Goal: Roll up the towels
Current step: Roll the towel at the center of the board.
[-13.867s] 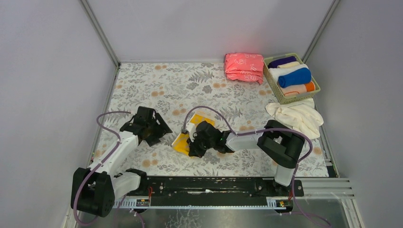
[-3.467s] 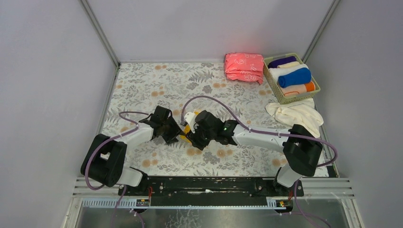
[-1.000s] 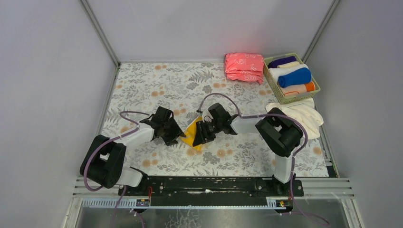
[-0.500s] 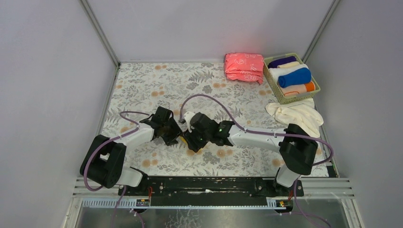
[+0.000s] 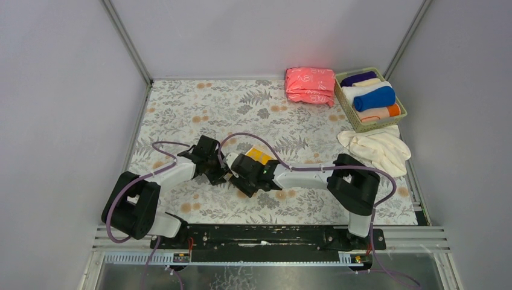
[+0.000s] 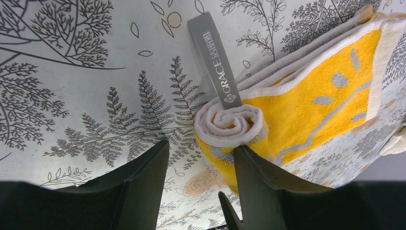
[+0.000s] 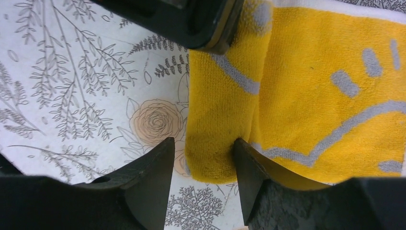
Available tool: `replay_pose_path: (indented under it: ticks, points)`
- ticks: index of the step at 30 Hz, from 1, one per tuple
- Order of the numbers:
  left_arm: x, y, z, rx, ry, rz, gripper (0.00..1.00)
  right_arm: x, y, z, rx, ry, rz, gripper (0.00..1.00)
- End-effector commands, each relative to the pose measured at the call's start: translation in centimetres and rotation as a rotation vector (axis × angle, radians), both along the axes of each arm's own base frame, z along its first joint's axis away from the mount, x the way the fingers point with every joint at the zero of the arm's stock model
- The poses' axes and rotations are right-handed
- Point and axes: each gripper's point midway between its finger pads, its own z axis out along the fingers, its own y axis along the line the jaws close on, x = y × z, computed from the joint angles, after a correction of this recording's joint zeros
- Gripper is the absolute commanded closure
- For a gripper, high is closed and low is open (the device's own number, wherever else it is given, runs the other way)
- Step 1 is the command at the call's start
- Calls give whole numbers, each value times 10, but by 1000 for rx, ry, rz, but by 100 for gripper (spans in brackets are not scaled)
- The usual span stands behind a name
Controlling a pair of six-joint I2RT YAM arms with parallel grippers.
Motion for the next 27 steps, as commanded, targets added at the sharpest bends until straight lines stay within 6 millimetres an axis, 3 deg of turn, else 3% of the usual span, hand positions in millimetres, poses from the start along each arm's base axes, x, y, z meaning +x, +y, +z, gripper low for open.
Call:
replay_pose_path:
  ticks: [1, 8, 10, 15, 17, 22, 27]
  points:
    - [-12, 15, -21, 96, 47, -5, 48, 5, 4, -4, -36, -38, 20, 45]
    - [-10, 14, -14, 82, 29, 0, 48, -2, -9, -37, -145, -23, 36, 51]
    - [-10, 16, -9, 85, 16, 7, 47, -1, -16, -46, -189, -22, 27, 58]
    - [-8, 20, 6, 94, -21, 27, 44, -11, -17, -53, -184, 28, 47, 85]
    - [-8, 22, 13, 95, -35, 36, 43, -22, -7, -45, -99, 106, 80, 92]
    - [-6, 29, 45, 87, -125, 83, 32, -37, 25, -3, 239, 346, 95, 100]
    - [-13, 33, 61, 85, -143, 76, 28, -39, 38, 35, 521, 595, 100, 100]
